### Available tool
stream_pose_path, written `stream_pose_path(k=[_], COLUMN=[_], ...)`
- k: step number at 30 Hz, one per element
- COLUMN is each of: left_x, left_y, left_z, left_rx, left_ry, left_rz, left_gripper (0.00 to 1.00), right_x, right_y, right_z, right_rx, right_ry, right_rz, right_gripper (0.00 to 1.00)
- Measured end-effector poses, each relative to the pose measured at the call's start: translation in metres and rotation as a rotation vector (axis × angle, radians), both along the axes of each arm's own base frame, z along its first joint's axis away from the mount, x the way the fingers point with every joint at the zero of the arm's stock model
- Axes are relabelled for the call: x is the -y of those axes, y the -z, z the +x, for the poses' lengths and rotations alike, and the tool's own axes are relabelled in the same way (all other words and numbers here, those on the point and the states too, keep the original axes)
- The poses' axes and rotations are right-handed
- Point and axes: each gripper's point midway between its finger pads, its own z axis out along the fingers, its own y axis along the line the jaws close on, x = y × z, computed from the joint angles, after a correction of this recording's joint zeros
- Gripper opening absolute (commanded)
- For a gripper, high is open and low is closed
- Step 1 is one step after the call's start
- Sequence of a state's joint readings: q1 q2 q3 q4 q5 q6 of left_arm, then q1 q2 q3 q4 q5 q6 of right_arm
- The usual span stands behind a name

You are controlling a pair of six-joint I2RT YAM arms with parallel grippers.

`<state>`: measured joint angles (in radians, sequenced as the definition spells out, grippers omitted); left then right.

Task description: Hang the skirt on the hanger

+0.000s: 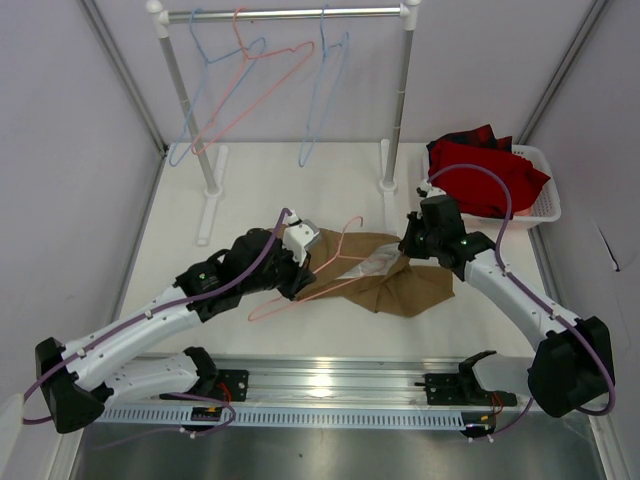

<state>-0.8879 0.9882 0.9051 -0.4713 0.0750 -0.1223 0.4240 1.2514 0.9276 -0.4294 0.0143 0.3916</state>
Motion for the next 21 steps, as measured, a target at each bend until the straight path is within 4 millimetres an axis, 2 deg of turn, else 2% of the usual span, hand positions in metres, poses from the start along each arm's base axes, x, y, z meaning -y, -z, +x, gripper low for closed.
stream_pose_path(k=[8, 17, 21], left_x=[0.003, 0.013, 0.018], left_y=[-0.005, -0.052, -0.056], left_z=[0.000, 0.010, 0.009], left_rx=[0.010, 0.106, 0.117], left_ry=[0.010, 0.024, 0.051], left_rz=[-0.017, -0.097, -0.107], left_gripper=[0.00, 0.00, 0.00], right_x=[0.001, 0.009, 0.011], right_y=[-0.008, -0.016, -0.017], right_z=[-0.005, -0.010, -0.010], right_rx=[-0.003, -0.006, -0.010], right_ry=[-0.015, -0.007, -0.006], right_rz=[0.040, 0.068, 0.080], right_gripper=[0.00, 0.00, 0.00])
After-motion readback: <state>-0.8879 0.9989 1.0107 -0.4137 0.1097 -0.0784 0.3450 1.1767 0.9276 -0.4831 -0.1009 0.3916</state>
